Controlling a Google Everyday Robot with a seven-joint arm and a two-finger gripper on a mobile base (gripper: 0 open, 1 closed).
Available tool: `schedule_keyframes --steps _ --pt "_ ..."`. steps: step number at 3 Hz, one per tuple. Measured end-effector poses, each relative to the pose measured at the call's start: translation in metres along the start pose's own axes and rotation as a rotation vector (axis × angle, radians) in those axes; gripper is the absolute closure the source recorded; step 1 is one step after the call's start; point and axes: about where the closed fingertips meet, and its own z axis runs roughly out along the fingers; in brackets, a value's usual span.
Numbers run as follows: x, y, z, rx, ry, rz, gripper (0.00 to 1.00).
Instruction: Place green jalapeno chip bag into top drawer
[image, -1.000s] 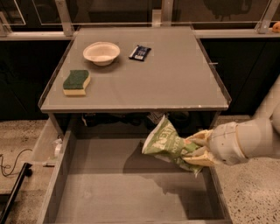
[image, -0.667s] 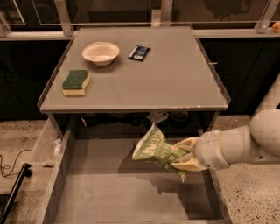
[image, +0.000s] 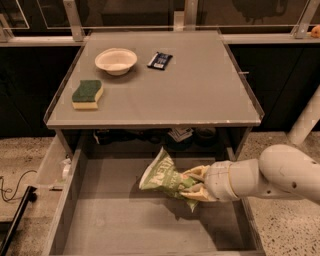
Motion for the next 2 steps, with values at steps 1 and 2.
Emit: schedule_keyframes --steps 1,2 --pt "0.009 0.001 0.029 -0.008 -0.013 -0.062 1.00" --pt "0.019 0.002 0.049 -0.019 -0.028 -0.079 1.00"
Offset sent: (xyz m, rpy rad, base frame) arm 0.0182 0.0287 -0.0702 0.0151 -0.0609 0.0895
